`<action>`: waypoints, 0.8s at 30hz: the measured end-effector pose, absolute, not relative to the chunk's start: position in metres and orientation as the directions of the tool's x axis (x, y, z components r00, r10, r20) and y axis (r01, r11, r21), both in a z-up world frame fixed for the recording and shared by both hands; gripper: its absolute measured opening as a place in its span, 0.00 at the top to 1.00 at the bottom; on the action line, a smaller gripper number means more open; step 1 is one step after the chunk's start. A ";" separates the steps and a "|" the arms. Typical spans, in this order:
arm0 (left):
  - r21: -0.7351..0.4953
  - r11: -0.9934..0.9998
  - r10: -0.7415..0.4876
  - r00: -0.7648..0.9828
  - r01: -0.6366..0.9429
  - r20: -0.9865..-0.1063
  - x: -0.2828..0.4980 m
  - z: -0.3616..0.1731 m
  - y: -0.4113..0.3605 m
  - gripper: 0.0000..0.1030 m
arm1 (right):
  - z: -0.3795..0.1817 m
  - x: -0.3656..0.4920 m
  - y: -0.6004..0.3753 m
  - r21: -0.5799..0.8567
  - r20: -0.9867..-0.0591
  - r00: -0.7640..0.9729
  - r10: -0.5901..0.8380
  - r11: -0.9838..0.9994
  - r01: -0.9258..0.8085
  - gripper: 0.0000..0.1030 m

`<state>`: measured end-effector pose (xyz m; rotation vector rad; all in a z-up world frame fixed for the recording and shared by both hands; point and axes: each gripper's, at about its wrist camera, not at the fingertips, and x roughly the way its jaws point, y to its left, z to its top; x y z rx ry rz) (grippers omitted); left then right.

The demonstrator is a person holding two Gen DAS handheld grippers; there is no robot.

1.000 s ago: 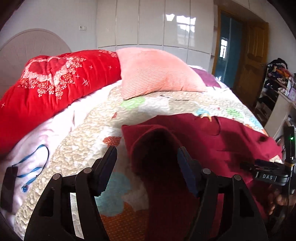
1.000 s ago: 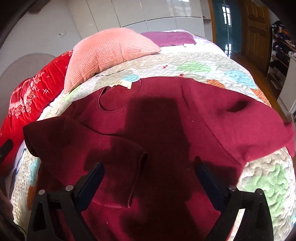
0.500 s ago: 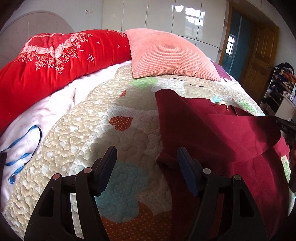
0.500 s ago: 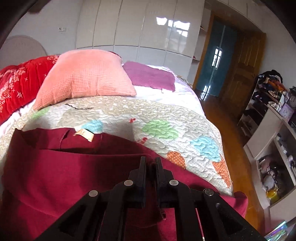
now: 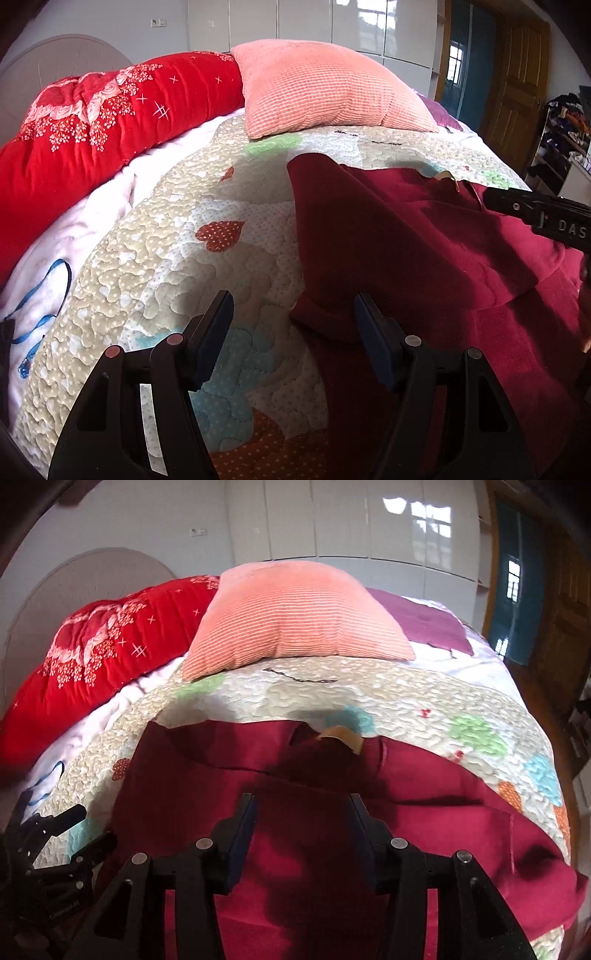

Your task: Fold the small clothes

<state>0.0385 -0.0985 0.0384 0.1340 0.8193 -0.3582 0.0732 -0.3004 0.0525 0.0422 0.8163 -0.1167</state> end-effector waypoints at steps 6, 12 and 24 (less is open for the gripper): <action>-0.085 0.933 -0.286 0.578 0.349 -0.764 0.048 0.028 -0.090 0.34 | 0.011 0.131 -0.267 -0.175 -0.784 0.616 -0.072 0.979 -0.108 0.36; -0.120 0.932 -0.303 0.555 0.341 -0.775 0.052 0.023 -0.087 0.34 | 0.002 0.132 -0.264 -0.221 -0.792 0.607 -0.062 0.957 -0.191 0.91; -0.119 0.934 -0.299 0.557 0.336 -0.775 0.054 0.021 -0.089 0.32 | 0.022 0.127 -0.277 -0.188 -0.758 0.631 -0.164 0.982 0.030 0.96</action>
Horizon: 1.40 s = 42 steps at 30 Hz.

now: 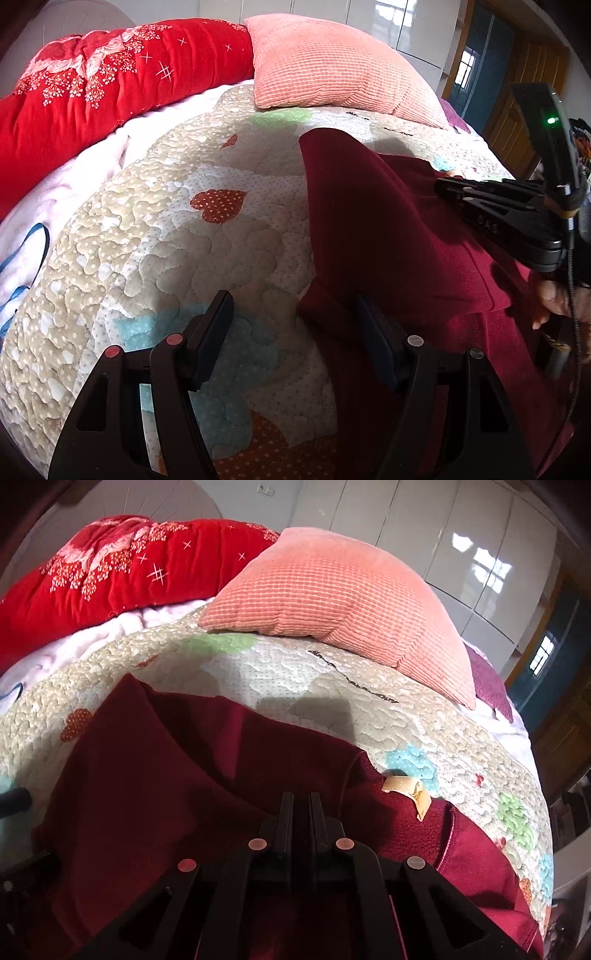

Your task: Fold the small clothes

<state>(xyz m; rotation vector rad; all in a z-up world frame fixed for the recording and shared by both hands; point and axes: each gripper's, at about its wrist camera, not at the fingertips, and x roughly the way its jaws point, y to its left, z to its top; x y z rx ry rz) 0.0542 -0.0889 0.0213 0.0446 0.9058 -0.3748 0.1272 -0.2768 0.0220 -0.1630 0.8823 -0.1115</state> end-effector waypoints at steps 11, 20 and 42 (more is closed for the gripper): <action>-0.106 0.938 -0.286 0.563 0.330 -0.776 0.054 0.021 -0.089 0.30 | 0.006 0.046 -0.268 -0.003 -0.800 0.599 -0.022 0.999 0.033 0.57; -0.118 0.941 -0.291 0.582 0.316 -0.759 0.047 0.034 -0.082 0.30 | 0.037 -0.004 -0.286 -0.045 -0.773 0.618 -0.142 0.984 0.170 0.55; -0.205 0.894 -0.403 0.512 0.399 -0.759 0.041 0.028 -0.108 0.30 | 0.010 -0.037 -0.383 0.050 -0.821 0.520 -0.236 0.878 0.477 0.32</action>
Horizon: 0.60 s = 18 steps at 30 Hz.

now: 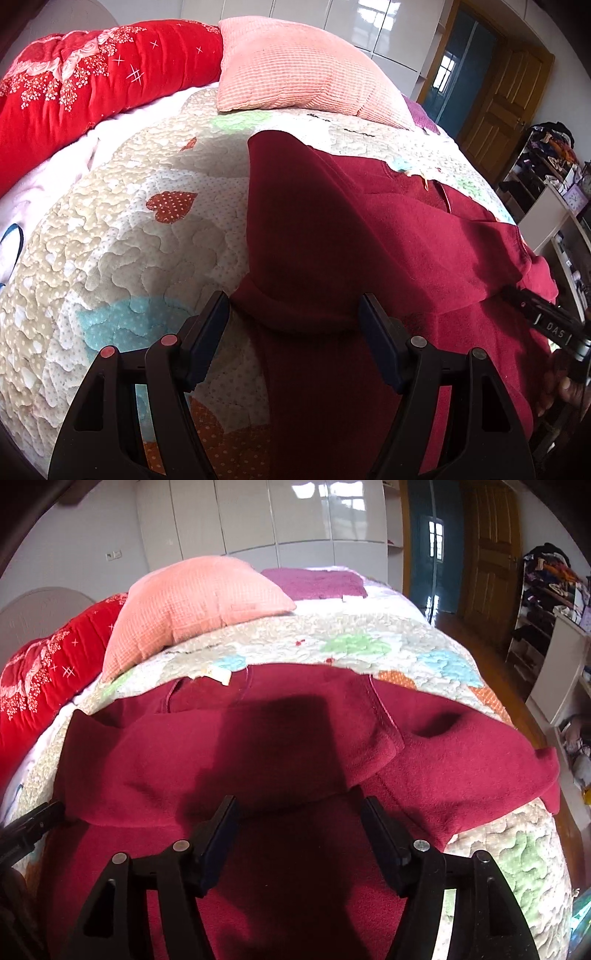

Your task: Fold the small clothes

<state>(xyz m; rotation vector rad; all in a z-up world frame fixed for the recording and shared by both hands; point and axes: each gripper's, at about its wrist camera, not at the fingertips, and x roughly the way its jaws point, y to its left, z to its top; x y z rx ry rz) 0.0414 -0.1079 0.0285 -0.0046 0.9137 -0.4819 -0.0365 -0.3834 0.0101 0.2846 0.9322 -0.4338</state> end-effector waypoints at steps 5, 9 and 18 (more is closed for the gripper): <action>-0.202 0.895 -0.398 0.507 0.398 -0.764 0.041 0.025 -0.109 0.30 | 0.029 -0.053 -0.391 0.099 -0.787 0.579 -0.215 0.882 0.461 0.33; -0.207 0.894 -0.403 0.508 0.398 -0.761 0.040 0.025 -0.108 0.30 | 0.051 -0.085 -0.441 0.077 -0.761 0.567 -0.315 0.824 0.561 0.33; -0.196 0.897 -0.394 0.514 0.397 -0.762 0.040 0.024 -0.109 0.30 | 0.034 -0.158 -0.626 0.224 -0.864 0.387 -0.323 0.441 0.869 0.31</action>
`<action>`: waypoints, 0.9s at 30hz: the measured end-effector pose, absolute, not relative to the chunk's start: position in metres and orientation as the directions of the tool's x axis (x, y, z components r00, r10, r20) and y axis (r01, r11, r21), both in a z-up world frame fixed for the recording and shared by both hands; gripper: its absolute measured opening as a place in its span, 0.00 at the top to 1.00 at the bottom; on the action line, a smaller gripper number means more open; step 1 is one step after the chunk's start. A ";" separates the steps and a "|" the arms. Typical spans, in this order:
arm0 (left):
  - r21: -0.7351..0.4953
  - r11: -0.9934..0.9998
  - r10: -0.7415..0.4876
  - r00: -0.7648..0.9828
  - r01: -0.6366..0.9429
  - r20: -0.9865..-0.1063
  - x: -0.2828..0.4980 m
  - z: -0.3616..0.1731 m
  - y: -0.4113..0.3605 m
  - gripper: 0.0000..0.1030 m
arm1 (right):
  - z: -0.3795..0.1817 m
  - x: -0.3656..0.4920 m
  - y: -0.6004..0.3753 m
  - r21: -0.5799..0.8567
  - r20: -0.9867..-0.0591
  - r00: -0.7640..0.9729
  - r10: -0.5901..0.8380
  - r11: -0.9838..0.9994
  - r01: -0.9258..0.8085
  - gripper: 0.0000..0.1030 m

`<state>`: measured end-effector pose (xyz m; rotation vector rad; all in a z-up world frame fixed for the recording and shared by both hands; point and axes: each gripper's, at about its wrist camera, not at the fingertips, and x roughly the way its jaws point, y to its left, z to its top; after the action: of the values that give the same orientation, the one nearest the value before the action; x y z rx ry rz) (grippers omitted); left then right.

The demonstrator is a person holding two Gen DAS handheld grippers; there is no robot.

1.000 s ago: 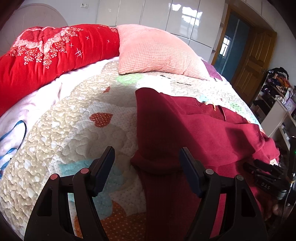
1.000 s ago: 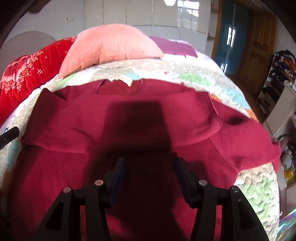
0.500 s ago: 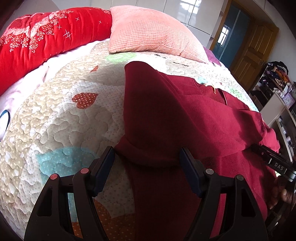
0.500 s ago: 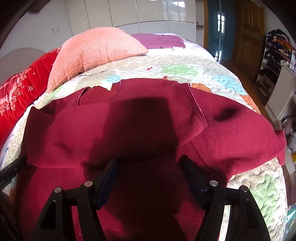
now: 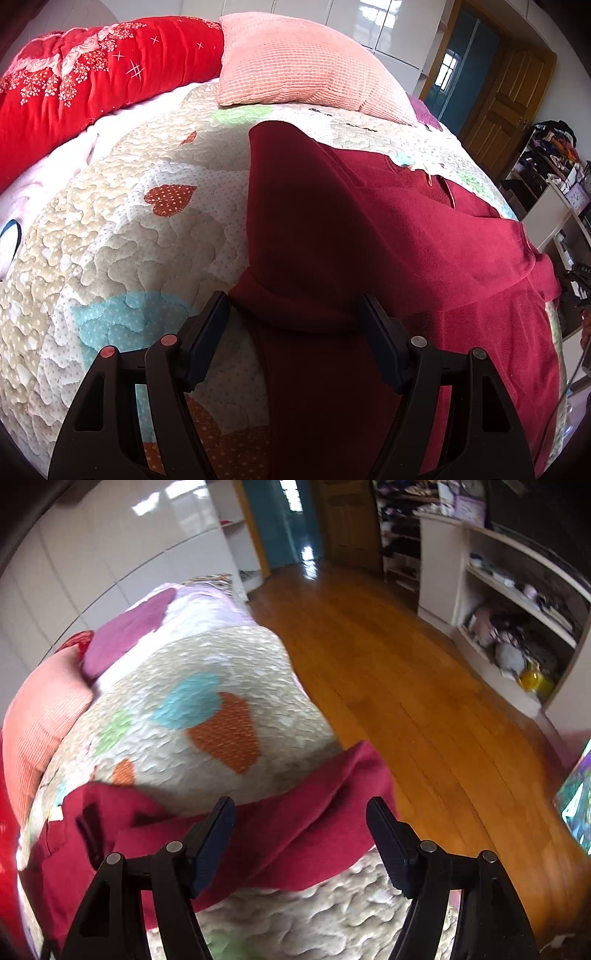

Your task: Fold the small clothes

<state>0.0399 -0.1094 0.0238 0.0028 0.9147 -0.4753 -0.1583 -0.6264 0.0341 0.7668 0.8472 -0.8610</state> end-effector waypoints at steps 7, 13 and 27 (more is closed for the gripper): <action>-0.204 0.896 -0.397 0.509 0.394 -0.764 0.042 0.022 -0.109 0.29 | 0.004 -0.159 -0.655 0.383 -0.848 0.494 -0.191 0.425 0.820 0.75; -0.223 0.895 -0.409 0.514 0.385 -0.754 0.043 0.026 -0.104 0.29 | 0.071 -0.153 -0.613 0.381 -0.743 0.610 -0.274 0.576 0.723 0.90; -0.384 0.852 -0.524 0.598 0.356 -0.607 0.041 0.060 -0.070 0.29 | 0.123 -0.004 -0.306 0.200 -0.621 0.755 0.208 0.974 -0.104 0.91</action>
<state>0.0406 -0.0698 0.0595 -0.2334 0.7768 -0.5154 -0.0042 -0.3062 0.1230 0.1568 0.6947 0.1713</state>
